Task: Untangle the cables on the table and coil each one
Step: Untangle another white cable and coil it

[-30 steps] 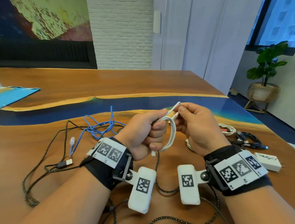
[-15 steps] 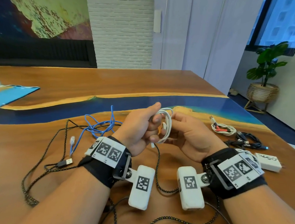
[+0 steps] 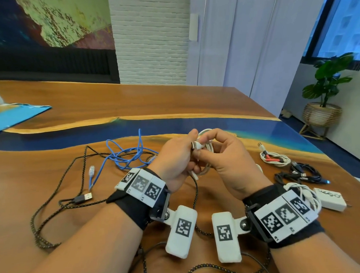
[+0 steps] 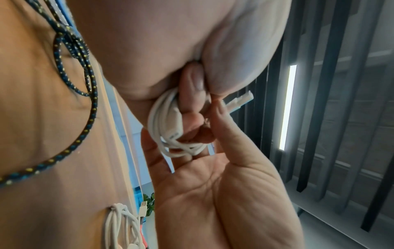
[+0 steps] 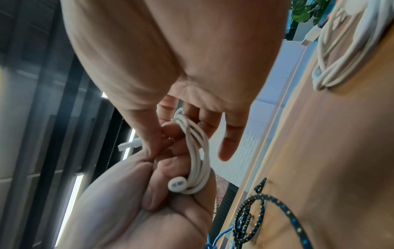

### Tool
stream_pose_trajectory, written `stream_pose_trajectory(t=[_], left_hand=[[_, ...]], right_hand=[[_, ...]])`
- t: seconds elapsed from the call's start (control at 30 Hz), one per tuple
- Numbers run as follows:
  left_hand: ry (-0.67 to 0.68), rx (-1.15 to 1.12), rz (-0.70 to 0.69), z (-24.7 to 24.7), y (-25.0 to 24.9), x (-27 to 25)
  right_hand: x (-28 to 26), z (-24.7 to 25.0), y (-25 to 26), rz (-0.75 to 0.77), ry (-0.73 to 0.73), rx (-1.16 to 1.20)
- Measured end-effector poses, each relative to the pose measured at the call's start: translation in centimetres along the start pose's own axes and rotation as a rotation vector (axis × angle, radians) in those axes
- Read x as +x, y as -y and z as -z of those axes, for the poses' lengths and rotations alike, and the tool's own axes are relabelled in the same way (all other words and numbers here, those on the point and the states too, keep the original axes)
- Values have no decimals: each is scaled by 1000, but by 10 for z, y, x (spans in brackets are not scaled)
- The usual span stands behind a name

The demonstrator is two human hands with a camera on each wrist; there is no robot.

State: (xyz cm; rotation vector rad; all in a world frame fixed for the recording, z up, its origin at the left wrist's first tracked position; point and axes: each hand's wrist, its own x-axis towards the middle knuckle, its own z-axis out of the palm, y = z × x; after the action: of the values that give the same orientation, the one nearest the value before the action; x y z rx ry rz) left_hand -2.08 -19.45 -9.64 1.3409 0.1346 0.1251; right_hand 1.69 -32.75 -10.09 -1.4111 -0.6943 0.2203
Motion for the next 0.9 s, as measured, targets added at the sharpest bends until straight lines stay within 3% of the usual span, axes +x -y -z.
stream_pose_trajectory(t=[0.13, 0.23, 0.33, 0.43, 0.53, 0.6, 0.67, 0.8, 0.9], left_hand=[[15, -39, 13, 0, -2, 0], [-22, -2, -15, 5, -4, 2], [-93, 16, -16, 13, -7, 5], [-29, 81, -49, 11, -6, 3], [91, 179, -86, 7, 1, 1], [99, 239, -111, 9, 3, 3], [57, 231, -121, 15, 2, 6], [2, 120, -115, 21, -5, 7], [7, 96, -111, 21, -7, 5]], right_hand=[[4, -1, 0, 38, -88, -63], [8, 5, 1, 80, -262, -128], [10, 16, 12, 138, -377, 262], [8, 24, 24, 200, -412, 420], [9, 30, 25, 148, -471, 357], [10, 35, 25, 97, -494, 255], [11, 39, 23, 52, -446, 113], [8, 37, 17, -50, -205, -193], [3, 35, 18, -25, -67, -425]])
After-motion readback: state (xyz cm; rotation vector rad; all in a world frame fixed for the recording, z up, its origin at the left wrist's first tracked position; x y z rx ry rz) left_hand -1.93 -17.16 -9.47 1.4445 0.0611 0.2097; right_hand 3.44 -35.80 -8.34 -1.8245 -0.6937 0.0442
